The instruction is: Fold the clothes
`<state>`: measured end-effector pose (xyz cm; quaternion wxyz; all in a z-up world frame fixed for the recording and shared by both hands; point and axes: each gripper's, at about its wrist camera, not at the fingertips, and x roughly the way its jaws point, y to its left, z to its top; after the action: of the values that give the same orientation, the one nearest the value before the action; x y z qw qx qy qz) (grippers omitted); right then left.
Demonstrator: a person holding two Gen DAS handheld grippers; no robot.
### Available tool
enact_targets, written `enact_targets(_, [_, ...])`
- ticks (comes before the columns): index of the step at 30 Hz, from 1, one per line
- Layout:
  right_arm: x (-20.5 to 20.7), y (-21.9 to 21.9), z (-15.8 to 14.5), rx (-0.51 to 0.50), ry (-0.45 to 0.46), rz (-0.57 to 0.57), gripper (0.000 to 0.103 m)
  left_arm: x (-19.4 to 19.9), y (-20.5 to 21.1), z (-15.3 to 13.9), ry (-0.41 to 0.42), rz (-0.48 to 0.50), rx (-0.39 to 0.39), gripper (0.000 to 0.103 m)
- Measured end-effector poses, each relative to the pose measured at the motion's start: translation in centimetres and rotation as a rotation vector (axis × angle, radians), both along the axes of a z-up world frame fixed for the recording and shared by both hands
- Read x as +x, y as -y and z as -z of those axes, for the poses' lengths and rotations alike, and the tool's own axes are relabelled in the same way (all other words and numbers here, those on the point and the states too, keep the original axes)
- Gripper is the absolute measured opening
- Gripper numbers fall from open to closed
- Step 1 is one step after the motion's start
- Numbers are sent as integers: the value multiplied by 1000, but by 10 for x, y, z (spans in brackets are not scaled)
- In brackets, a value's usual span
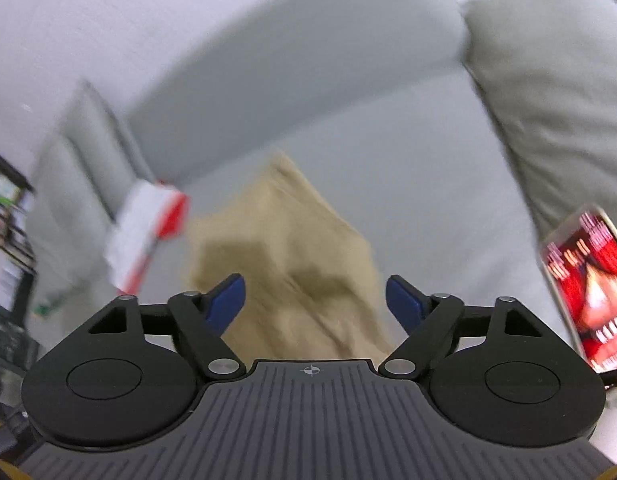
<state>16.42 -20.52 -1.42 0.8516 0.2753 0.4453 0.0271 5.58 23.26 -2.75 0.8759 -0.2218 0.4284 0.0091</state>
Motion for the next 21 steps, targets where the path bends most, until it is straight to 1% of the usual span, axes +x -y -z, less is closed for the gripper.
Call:
enact_targets(1, [-2, 7, 13, 17, -46, 8, 73, -5, -1, 5, 2, 1, -1, 78])
enact_targets(2, [-5, 10, 22, 33, -70, 9, 69, -12, 2, 7, 48, 26, 5, 71])
enact_targets(3, [-8, 10, 27, 41, -66, 0, 68, -15, 10, 6, 103, 80, 35, 65])
enact_targets(4, [-12, 11, 31, 44, -54, -14, 61, -17, 19, 5, 157, 139, 69, 60])
enact_targets(5, [-13, 8, 34, 37, -32, -42, 53, -20, 28, 3, 212, 198, 103, 44])
enact_targets(6, [-12, 2, 34, 21, 0, -83, 50, -18, 39, 3, 232, 270, 141, 33])
enact_targets(7, [-11, -5, 33, 4, 29, -128, 43, -14, 48, 5, 230, 331, 172, 28])
enact_targets(8, [-9, -14, 33, -15, 56, -174, 40, -9, 55, 10, 225, 353, 196, 26])
enact_targets(9, [-7, -25, 33, -30, 83, -222, 40, -3, 62, 15, 220, 367, 218, 26])
enact_targets(11, [-2, -49, 34, -48, 134, -313, 39, 12, 68, 28, 204, 360, 260, 25])
enact_targets(12, [1, -62, 35, -71, 152, -356, 39, 23, 68, 36, 170, 342, 280, 25])
enact_targets(13, [4, -76, 38, -106, 166, -397, 37, 33, 67, 43, 127, 320, 277, 25])
enact_targets(14, [8, -89, 44, -169, 164, -429, 37, 43, 66, 51, 83, 296, 270, 25])
enact_targets(15, [13, -102, 51, -256, 151, -453, 35, 46, 68, 51, 68, 288, 275, 26])
enact_targets(16, [18, -114, 61, -338, 118, -472, 29, 47, 70, 50, 59, 284, 282, 26])
enact_targets(17, [24, -120, 73, -392, 65, -486, 26, 48, 74, 47, 53, 288, 303, 26])
enact_targets(18, [28, -121, 81, -399, 41, -482, 26, 46, 75, 44, 54, 298, 313, 26])
enact_targets(19, [28, -120, 82, -390, 40, -469, 26, 45, 75, 41, 57, 307, 319, 26])
enact_targets(20, [28, -119, 79, -386, 36, -466, 26, 42, 72, 36, 60, 303, 295, 27])
enact_targets(21, [28, -118, 74, -377, 30, -466, 26, 34, 65, 29, 69, 280, 249, 36])
